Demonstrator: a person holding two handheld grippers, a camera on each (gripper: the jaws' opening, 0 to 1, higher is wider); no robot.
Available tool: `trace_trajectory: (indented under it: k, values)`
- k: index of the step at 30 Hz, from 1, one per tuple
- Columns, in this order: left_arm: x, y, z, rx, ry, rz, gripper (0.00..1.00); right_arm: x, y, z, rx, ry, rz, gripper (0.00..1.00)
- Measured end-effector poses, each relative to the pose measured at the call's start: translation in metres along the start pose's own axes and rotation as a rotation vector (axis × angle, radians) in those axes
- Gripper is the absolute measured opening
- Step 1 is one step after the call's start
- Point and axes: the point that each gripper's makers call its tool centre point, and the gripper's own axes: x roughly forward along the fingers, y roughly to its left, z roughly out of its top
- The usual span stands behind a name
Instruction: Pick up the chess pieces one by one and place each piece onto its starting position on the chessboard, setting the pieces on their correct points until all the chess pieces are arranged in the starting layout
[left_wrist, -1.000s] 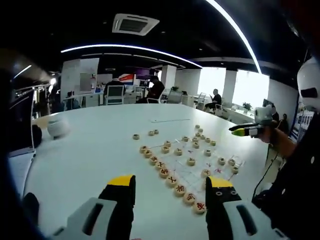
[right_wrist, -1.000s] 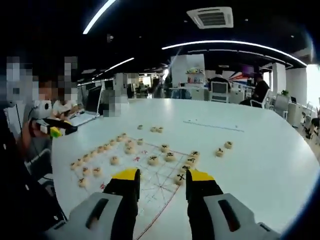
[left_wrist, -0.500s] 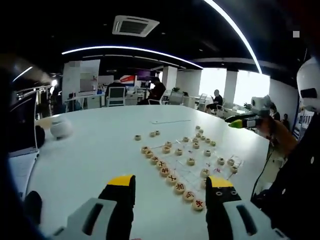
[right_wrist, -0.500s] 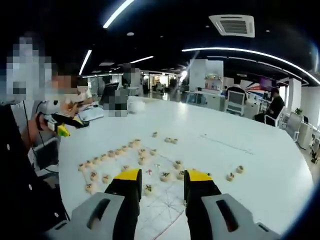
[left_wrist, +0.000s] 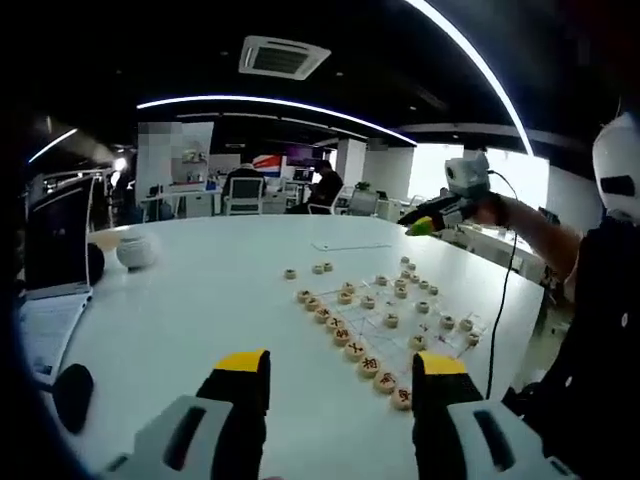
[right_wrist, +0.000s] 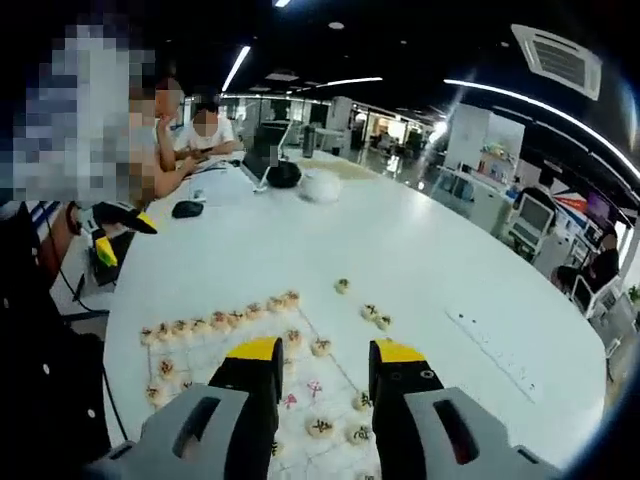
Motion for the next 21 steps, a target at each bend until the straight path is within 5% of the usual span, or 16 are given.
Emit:
trace_trajectory:
  k: [10,14,21]
  values:
    - [-0.012,0.010,-0.006,-0.025,-0.014,0.030,0.58,0.092,0.002,0.030,-0.100,0.154,0.097,0.35]
    - [-0.016,0.010,-0.009,-0.031,-0.017,0.039,0.58,0.137,-0.010,0.018,-0.142,0.274,0.108,0.34]
    - [-0.028,0.019,-0.012,-0.053,-0.028,0.069,0.58,0.190,-0.016,0.002,-0.119,0.349,0.126,0.33]
